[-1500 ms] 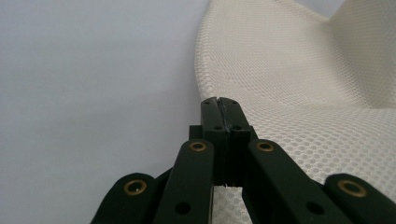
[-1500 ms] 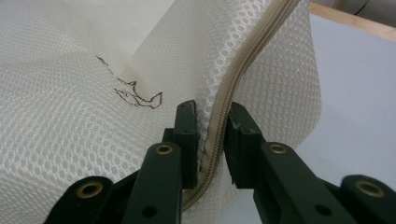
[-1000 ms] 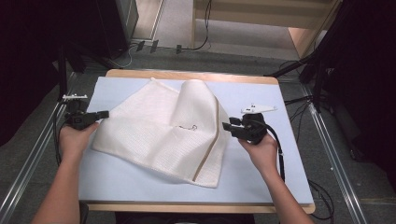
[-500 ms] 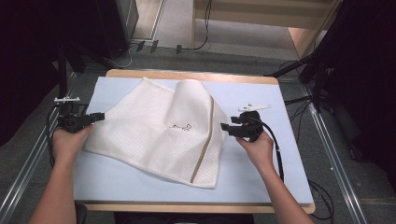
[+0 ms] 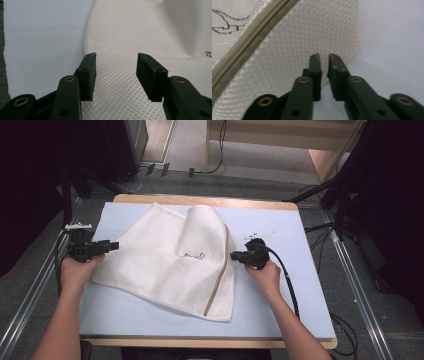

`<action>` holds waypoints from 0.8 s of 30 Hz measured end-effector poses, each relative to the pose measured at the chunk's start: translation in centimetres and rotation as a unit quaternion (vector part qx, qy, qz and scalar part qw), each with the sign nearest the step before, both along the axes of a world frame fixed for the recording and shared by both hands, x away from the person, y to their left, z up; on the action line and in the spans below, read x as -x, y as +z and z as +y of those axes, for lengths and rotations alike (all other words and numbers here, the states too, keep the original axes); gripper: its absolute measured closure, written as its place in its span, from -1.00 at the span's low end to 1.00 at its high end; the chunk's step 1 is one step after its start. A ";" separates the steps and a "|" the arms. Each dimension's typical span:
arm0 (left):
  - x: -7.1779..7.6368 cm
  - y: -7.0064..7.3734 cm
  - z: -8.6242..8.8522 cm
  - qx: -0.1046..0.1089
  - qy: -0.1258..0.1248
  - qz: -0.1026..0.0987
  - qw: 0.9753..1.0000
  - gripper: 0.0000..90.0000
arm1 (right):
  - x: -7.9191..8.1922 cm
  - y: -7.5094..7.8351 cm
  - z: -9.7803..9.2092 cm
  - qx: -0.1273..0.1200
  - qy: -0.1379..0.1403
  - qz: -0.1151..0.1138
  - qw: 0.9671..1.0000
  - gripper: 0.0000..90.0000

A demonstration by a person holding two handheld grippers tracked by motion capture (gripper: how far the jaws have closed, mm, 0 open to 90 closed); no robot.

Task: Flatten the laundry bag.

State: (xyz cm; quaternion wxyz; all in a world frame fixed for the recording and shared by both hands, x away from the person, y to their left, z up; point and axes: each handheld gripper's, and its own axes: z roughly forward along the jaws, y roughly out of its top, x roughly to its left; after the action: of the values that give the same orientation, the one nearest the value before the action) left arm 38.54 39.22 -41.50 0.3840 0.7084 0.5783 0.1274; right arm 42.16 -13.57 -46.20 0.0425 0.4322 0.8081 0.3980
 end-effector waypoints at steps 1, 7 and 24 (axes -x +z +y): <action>0.0 0.0 0.0 -0.001 0.000 -0.001 1.000 0.14 | 0.1 0.1 0.1 0.003 -0.001 0.000 1.000 1.00; -0.4 0.2 0.1 -0.001 0.000 -0.011 1.000 0.13 | 0.6 1.1 -0.4 0.003 -0.005 -0.017 1.000 1.00; -6.3 -2.8 -0.3 -0.041 0.014 0.049 0.998 0.19 | 2.4 1.4 -2.0 0.020 -0.025 -0.032 0.999 0.76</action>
State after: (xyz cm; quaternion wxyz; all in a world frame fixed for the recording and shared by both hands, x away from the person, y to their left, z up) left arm 44.83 38.89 -44.29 0.3236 0.7207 0.6009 0.1218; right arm 39.80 -15.61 -44.85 0.0863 0.4381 0.8031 0.3944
